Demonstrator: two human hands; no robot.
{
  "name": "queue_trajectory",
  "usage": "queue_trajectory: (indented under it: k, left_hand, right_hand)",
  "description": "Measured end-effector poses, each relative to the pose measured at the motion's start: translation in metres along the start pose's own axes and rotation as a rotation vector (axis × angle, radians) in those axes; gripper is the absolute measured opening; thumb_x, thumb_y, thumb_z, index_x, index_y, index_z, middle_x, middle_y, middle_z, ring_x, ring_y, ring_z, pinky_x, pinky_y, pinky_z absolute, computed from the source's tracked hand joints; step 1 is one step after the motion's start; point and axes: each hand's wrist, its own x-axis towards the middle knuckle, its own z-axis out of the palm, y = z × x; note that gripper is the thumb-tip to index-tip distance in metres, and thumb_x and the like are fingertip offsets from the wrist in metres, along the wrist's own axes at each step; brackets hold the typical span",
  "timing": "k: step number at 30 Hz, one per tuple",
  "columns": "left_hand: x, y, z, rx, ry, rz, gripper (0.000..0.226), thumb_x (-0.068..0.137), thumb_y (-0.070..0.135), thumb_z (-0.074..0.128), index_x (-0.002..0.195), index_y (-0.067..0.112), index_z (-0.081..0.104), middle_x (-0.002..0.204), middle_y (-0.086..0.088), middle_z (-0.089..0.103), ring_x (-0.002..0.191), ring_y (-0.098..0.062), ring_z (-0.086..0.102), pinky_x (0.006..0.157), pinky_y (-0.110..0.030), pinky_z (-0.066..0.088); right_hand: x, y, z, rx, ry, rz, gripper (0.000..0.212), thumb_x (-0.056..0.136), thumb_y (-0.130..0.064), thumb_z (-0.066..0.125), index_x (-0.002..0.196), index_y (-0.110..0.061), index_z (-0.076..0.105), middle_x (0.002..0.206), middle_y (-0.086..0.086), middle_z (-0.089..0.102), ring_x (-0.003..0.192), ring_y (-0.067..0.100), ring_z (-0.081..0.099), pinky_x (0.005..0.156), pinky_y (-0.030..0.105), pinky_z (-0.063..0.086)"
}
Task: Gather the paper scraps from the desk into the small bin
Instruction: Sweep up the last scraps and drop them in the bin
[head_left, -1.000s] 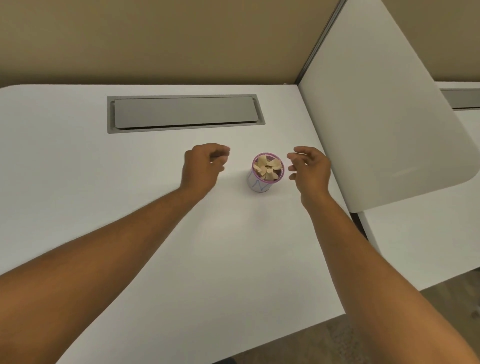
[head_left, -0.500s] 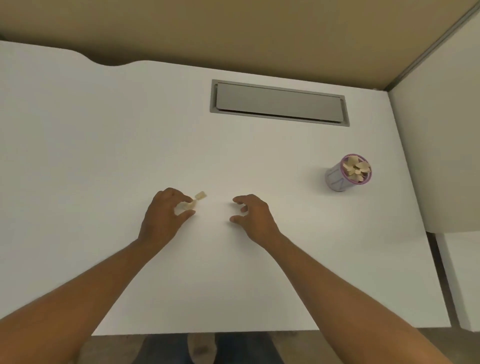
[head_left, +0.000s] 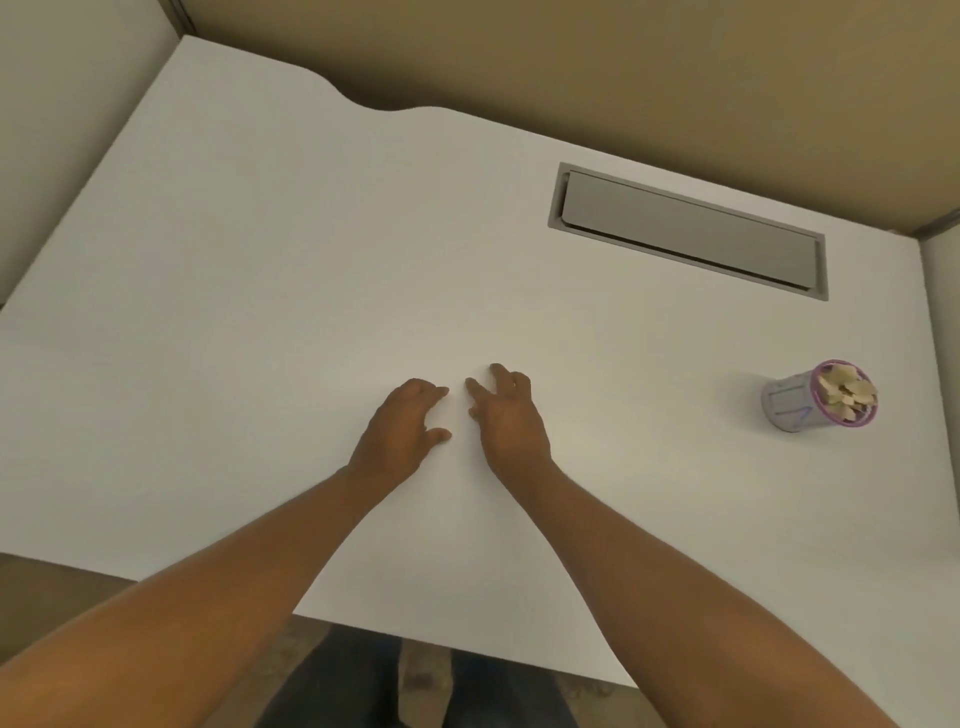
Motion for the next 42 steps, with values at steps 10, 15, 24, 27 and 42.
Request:
queue_trajectory:
  k: [10, 15, 24, 27, 42]
  left_hand:
    - [-0.002, -0.009, 0.028, 0.591, -0.045, 0.164, 0.093, 0.091, 0.085, 0.022, 0.166, 0.031, 0.011, 0.177, -0.001, 0.0, 0.162, -0.04, -0.001, 0.124, -0.071, 0.007]
    - [-0.002, -0.017, 0.032, 0.665, -0.048, 0.193, 0.094, 0.091, 0.086, 0.015, 0.166, 0.03, 0.005, 0.177, -0.002, -0.003, 0.162, -0.04, -0.004, 0.123, -0.074, 0.01]
    - [-0.005, -0.013, 0.036, 0.702, 0.0, 0.208, 0.092, 0.093, 0.081, 0.02, 0.166, 0.027, 0.009, 0.177, -0.004, -0.002, 0.161, -0.043, -0.002, 0.12, -0.078, 0.007]
    - [0.006, 0.016, 0.05, 0.744, 0.0, 0.324, 0.091, 0.092, 0.082, 0.023, 0.165, 0.029, 0.018, 0.177, -0.007, 0.003, 0.161, -0.045, 0.002, 0.119, -0.079, 0.007]
    - [0.078, 0.115, 0.132, 0.66, -0.164, 0.477, 0.111, 0.068, 0.106, 0.014, 0.161, 0.049, -0.006, 0.174, 0.005, -0.02, 0.159, -0.037, -0.022, 0.115, -0.081, -0.01]
  right_hand:
    - [-0.007, 0.027, -0.004, 0.032, 0.028, -0.035, 0.029, 0.102, -0.011, 0.045, 0.116, -0.006, 0.07, 0.122, 0.008, 0.066, 0.114, 0.025, 0.059, 0.093, 0.035, 0.05]
    - [-0.018, 0.042, -0.028, 0.295, 0.13, 0.177, 0.02, 0.094, -0.003, 0.061, 0.103, -0.007, 0.078, 0.111, 0.006, 0.076, 0.104, 0.022, 0.07, 0.091, 0.029, 0.053]
    - [-0.085, 0.167, -0.191, 0.568, 0.793, 0.507, 0.011, 0.087, -0.012, 0.074, 0.097, -0.01, 0.077, 0.088, 0.0, 0.075, 0.08, 0.006, 0.067, 0.073, 0.011, 0.051]
    - [-0.103, 0.226, -0.231, 0.428, 0.852, 0.626, 0.013, 0.085, -0.014, 0.072, 0.097, -0.012, 0.077, 0.093, 0.001, 0.076, 0.076, 0.005, 0.065, 0.077, 0.017, 0.056]
    - [-0.083, 0.309, -0.237, 0.123, 0.583, 0.657, 0.017, 0.089, -0.006, 0.067, 0.098, -0.01, 0.08, 0.101, 0.009, 0.079, 0.086, 0.015, 0.066, 0.074, 0.019, 0.051]
